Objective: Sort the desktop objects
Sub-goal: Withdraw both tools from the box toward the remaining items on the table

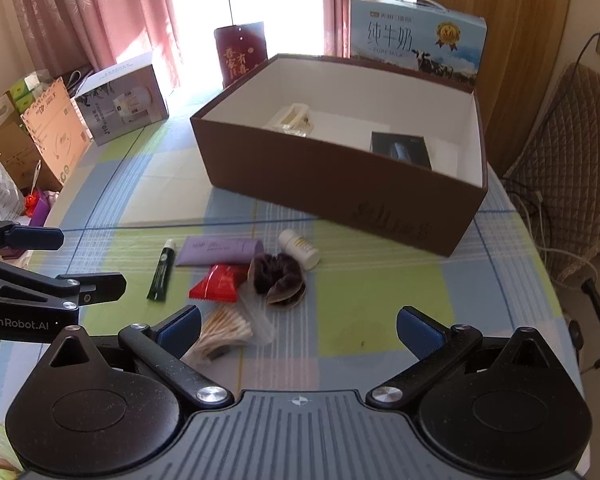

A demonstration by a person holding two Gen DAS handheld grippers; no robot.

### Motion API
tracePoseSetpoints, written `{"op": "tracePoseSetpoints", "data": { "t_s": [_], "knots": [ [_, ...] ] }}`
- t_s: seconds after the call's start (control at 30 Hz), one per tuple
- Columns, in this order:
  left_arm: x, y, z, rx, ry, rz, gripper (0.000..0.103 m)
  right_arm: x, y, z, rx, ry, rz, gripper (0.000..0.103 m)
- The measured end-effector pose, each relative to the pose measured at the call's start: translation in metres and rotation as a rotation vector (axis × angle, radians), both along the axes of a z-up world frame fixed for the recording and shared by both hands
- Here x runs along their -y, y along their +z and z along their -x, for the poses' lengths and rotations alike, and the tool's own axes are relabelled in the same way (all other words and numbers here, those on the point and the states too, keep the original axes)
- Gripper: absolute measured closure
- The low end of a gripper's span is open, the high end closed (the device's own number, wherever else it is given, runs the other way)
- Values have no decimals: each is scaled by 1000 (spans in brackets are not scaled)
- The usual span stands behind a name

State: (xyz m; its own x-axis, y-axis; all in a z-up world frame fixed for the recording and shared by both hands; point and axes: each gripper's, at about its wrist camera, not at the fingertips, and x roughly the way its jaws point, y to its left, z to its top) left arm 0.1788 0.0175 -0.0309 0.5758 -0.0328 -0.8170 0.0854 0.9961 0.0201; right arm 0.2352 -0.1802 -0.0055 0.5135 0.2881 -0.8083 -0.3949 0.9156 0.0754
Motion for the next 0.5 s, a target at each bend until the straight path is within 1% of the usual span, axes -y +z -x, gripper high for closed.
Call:
{"op": "tracePoseSetpoints", "data": {
  "t_s": [0.27, 0.5],
  "knots": [
    [-10, -12, 10, -14, 6, -13, 15, -4, -16, 10, -36, -10, -42, 2],
    [-20, -24, 13, -44, 20, -3, 15, -8, -32, 14, -48, -19, -28, 2]
  ]
}}
